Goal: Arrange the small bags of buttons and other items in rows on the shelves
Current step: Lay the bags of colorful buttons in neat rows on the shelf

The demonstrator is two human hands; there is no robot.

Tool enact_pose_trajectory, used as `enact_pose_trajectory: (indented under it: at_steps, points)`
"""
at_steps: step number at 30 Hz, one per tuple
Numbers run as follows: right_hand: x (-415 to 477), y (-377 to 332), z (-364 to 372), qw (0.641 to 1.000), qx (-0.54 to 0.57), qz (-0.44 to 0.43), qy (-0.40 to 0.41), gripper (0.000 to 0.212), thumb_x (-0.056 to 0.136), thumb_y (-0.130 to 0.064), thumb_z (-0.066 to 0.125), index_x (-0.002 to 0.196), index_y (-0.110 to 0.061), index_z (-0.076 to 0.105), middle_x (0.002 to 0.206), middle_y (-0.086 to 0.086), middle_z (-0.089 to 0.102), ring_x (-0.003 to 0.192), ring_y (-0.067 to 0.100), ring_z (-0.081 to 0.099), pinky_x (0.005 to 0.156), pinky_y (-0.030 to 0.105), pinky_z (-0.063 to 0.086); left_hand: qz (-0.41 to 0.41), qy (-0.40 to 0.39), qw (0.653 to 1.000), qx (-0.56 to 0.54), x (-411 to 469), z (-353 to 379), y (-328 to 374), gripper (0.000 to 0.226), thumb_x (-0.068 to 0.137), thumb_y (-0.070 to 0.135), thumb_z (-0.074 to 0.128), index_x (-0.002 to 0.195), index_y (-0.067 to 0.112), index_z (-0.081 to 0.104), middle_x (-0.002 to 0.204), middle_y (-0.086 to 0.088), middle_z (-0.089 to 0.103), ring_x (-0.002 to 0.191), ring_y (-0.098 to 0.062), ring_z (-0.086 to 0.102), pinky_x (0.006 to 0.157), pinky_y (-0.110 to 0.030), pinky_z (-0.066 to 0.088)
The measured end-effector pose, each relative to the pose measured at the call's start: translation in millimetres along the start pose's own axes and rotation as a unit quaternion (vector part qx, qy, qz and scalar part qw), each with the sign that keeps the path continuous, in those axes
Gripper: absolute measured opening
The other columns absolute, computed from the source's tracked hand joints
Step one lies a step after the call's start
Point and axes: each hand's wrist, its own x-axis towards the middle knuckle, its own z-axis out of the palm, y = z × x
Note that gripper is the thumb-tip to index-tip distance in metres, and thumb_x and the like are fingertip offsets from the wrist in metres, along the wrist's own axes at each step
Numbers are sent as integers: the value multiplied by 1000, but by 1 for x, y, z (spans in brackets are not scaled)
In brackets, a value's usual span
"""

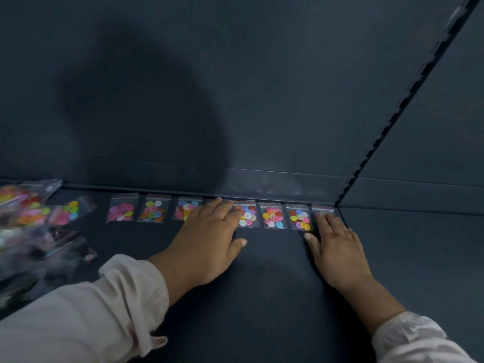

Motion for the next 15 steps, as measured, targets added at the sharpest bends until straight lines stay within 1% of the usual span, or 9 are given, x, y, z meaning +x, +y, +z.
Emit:
enact_pose_trajectory:
  at_steps: [2, 6, 8, 10, 12, 15]
  points:
    - [-1, -3, -3, 1000, -6, 7, -9, 76, 90, -61, 13, 148, -13, 22, 154, 9, 24, 142, 24, 22, 116, 40, 20, -6, 1, 1000, -5, -5, -2, -8, 63, 96, 49, 34, 150, 24, 13, 159, 1, 8, 146, -16, 0, 116, -34, 1]
    - [-8, -27, -17, 999, 27, 18, 19, 82, 81, -61, 14, 146, -12, 29, 154, 16, 23, 139, 32, 26, 112, 46, 24, -17, 14, 1000, -8, -21, -13, -28, 63, 96, 50, 33, 149, 23, 14, 159, 1, 8, 146, -16, 1, 117, -34, 1]
    - [-8, -53, -27, 998, 51, 3, 35, 73, 87, -55, 26, 144, -9, 32, 153, 17, 24, 139, 34, 27, 113, 47, 21, -29, 22, 999, -7, -32, -20, -42, 63, 96, 49, 33, 150, 22, 14, 159, 0, 8, 146, -17, 1, 117, -34, 2]
    - [-7, -88, -35, 995, 74, -36, 57, 62, 94, -46, 38, 143, -8, 35, 152, 16, 28, 139, 33, 28, 113, 47, 21, -46, 32, 998, -2, -46, -27, -58, 63, 96, 49, 34, 149, 22, 14, 158, 0, 9, 146, -17, 2, 117, -34, 2]
    - [-10, -130, -43, 988, 96, -96, 72, 57, 96, -43, 38, 141, -8, 38, 150, 15, 32, 138, 32, 29, 114, 46, 21, -65, 43, 997, 3, -63, -33, -79, 63, 96, 49, 35, 149, 22, 15, 158, 0, 10, 146, -18, 4, 117, -36, 3]
    - [-25, -203, -51, 973, 130, -187, 47, 60, 93, -47, 34, 142, -13, 39, 151, 9, 32, 140, 26, 27, 115, 39, 17, -92, 61, 994, 26, -93, -42, -116, 63, 95, 50, 34, 148, 22, 17, 157, 0, 12, 145, -19, 5, 116, -35, 5]
